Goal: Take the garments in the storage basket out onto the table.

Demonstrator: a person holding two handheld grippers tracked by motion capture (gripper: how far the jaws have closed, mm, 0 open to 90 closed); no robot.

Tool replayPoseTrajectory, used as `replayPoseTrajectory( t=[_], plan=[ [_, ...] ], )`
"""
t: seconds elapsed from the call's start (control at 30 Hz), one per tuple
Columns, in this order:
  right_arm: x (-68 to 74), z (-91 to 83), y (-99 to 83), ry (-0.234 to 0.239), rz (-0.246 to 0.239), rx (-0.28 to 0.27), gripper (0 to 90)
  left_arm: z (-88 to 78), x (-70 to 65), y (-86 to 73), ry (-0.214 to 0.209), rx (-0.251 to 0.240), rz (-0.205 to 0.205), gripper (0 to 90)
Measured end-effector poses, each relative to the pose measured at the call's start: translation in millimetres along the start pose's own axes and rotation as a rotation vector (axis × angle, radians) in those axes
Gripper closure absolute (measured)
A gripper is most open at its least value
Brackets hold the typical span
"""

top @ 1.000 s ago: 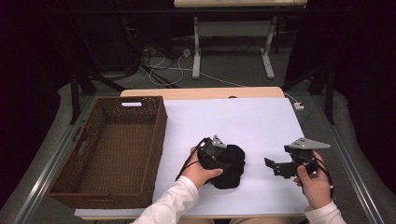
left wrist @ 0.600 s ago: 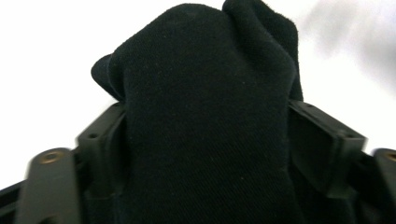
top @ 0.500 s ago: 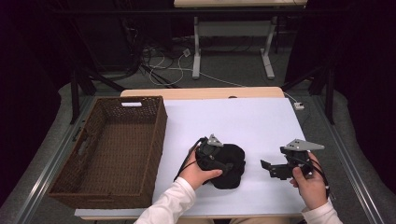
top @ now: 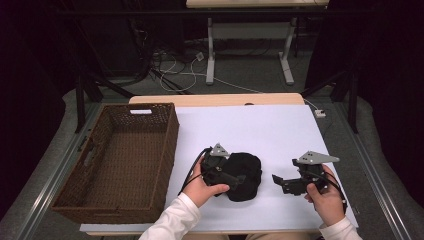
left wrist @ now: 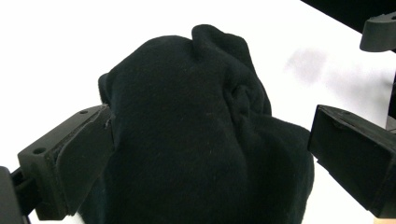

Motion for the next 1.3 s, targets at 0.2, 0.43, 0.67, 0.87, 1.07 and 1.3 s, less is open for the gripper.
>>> replayPoseTrajectory(
  t=[0.2,0.43,0.67,0.87,1.07,1.3],
  plan=[
    [10.5,3.0,2.5,0.026,-0.015,-0.004,1.4,-9.6,1.5,-4.7,0.05,-0.02,0.037,0.3],
    [23.6,8.2,3.6,0.046,-0.028,-0.038,0.3,-22.4,8.8,-12.5,0.084,-0.057,0.004,0.4],
    [43.7,14.7,-1.6,0.055,-0.113,-0.026,16.3,-32.5,9.9,-19.8,0.042,-0.065,-0.007,8.7],
    [61.2,26.7,-7.5,0.088,-0.188,0.027,23.2,-40.0,13.5,-24.0,0.062,-0.089,0.0,18.3],
    [74.4,36.5,-15.2,0.142,-0.229,0.061,32.2,-38.1,16.8,-31.0,0.037,-0.073,-0.035,25.8],
    [85.7,46.1,-21.6,0.169,-0.284,0.073,38.9,-34.5,13.8,-33.6,0.06,-0.051,-0.038,30.9]
  ],
)
Point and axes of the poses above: each handheld gripper's, and its own axes: z roughly forward along the jaws, y roughly out of its top, x roughly to its left, the point moved 1 cm from there along z, roughly forward along the jaws, and after that the axes turned 2 degrees about z, right-handed, at the moved point
